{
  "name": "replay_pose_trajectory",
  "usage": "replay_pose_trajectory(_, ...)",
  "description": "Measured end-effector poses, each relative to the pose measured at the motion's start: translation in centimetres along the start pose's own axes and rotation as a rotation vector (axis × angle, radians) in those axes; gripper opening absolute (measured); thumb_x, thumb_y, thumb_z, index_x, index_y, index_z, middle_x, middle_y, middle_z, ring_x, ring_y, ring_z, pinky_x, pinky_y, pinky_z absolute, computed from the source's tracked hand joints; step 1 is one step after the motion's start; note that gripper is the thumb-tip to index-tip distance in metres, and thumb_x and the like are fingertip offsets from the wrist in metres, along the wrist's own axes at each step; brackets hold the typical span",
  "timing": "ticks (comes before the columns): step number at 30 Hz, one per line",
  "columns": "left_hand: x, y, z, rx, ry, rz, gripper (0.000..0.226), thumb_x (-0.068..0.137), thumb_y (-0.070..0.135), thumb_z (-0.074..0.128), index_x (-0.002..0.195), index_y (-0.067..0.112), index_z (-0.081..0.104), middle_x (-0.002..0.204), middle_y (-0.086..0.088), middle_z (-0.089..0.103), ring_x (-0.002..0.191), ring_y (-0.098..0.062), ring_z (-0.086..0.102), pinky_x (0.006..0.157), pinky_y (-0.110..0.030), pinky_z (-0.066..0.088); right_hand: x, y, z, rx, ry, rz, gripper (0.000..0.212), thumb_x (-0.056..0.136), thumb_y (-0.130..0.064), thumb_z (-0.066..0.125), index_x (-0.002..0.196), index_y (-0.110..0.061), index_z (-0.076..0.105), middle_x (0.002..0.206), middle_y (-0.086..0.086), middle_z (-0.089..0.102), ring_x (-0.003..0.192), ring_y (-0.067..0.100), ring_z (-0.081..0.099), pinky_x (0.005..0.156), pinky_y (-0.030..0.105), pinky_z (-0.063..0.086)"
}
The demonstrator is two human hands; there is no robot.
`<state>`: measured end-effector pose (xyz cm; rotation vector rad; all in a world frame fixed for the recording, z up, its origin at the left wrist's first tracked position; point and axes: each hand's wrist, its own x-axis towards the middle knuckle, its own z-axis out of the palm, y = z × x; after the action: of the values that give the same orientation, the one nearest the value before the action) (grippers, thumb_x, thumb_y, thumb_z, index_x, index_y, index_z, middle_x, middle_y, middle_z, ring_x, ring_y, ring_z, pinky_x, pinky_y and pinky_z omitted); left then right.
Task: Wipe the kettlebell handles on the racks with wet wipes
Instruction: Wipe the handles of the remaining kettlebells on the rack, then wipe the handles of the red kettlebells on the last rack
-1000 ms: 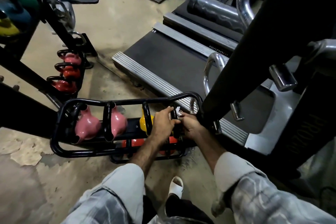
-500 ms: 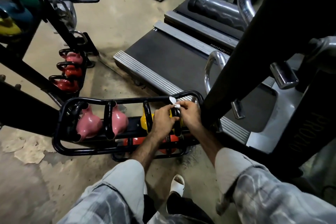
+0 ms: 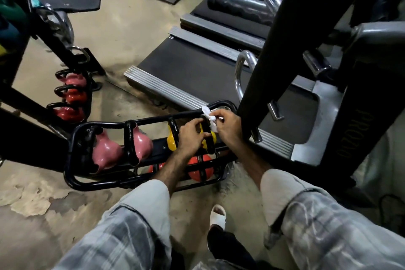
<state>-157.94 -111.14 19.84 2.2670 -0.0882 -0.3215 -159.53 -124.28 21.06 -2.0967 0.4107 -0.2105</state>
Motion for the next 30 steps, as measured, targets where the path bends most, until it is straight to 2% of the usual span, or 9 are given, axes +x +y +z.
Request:
replay_pose_trajectory(6,-2.8,0.6,-4.4,-0.251,0.082,0.097,0.034,0.078,0.009,0.069,0.112,0.012,0.067,0.102,-0.003,0.073,0.094,-0.015,0.068,0.088,-0.034,0.055,-4.0,-3.1,-0.7,0.133,0.169,-0.105,0.019,0.084,-0.011,0.066,0.099,-0.021,0.073,0.097,-0.011,0.07,0.093,0.01,0.066,0.084,0.028,0.052)
replay_pose_trajectory(8,-4.9,-0.2,-6.5,-0.344,0.116,0.134,0.028,0.085,0.01,0.064,0.111,0.017,0.067,0.099,0.003,0.072,0.084,-0.011,0.069,0.076,-0.03,0.059,-6.5,-4.1,-0.3,0.18,0.224,-0.142,0.026,0.087,-0.012,0.064,0.11,-0.022,0.071,0.103,-0.011,0.068,0.097,0.009,0.066,0.088,0.026,0.052)
replay_pose_trajectory(12,-10.5,-3.9,-9.9,-0.448,0.075,0.21,0.021,0.092,0.013,0.059,0.111,0.018,0.065,0.103,0.006,0.07,0.089,-0.007,0.069,0.07,-0.026,0.058,-12.0,-4.5,2.6,0.248,0.266,-0.069,0.04,0.089,-0.014,0.062,0.127,-0.024,0.06,0.112,-0.008,0.067,0.105,0.008,0.063,0.094,0.022,0.048)
replay_pose_trajectory(16,-14.8,-9.1,-11.5,-0.412,0.031,0.177,0.019,0.092,0.011,0.058,0.109,0.014,0.067,0.1,0.002,0.071,0.089,-0.016,0.07,0.066,-0.034,0.06,-17.2,-5.1,6.2,0.273,0.185,-0.027,0.028,0.086,-0.008,0.063,0.1,-0.032,0.069,0.101,-0.015,0.068,0.097,0.006,0.064,0.088,0.028,0.052)
replay_pose_trajectory(19,-17.7,-13.4,-12.8,-0.304,0.042,0.121,0.017,0.092,0.008,0.057,0.102,0.013,0.07,0.092,0.005,0.07,0.075,0.003,0.066,0.064,-0.013,0.054,-20.9,-4.9,9.4,0.268,0.09,0.042,0.032,0.085,-0.005,0.065,0.091,-0.036,0.068,0.099,-0.005,0.072,0.093,0.013,0.067,0.082,0.029,0.053)
replay_pose_trajectory(22,-19.5,-18.8,-12.7,-0.178,0.022,0.04,0.016,0.09,0.011,0.059,0.095,0.02,0.071,0.089,0.003,0.071,0.08,-0.008,0.068,0.069,-0.023,0.058,-23.0,-3.5,12.7,0.261,-0.064,0.141,0.025,0.087,-0.007,0.066,0.091,-0.031,0.071,0.093,-0.003,0.071,0.083,0.014,0.066,0.077,0.027,0.053)
replay_pose_trajectory(25,-20.4,-24.7,-11.8,-0.135,-0.009,-0.048,0.016,0.088,0.015,0.059,0.096,0.022,0.07,0.092,0.003,0.072,0.086,-0.012,0.068,0.081,-0.037,0.057,-24.5,-0.7,16.9,0.147,-0.185,0.141,0.017,0.087,-0.007,0.067,0.1,-0.014,0.074,0.093,-0.002,0.071,0.08,0.008,0.061,0.07,0.012,0.043)
replay_pose_trajectory(27,-19.9,-27.5,-11.0,-0.078,0.007,-0.069,0.015,0.088,0.012,0.06,0.098,0.017,0.07,0.093,0.002,0.072,0.087,-0.013,0.068,0.085,-0.037,0.054,-24.7,1.8,19.6,0.081,-0.221,0.132,0.019,0.087,-0.011,0.066,0.104,-0.013,0.075,0.097,-0.001,0.074,0.086,0.009,0.064,0.07,0.007,0.042)
replay_pose_trajectory(30,-16.9,-32.3,-8.9,0.031,-0.016,-0.084,0.016,0.089,0.022,0.059,0.101,0.02,0.069,0.094,0.0,0.073,0.09,-0.018,0.069,0.08,-0.033,0.055,-23.3,6.9,25.0,0.016,-0.248,0.148,0.022,0.088,-0.017,0.065,0.108,-0.019,0.075,0.101,-0.002,0.074,0.094,0.011,0.066,0.079,0.015,0.044)
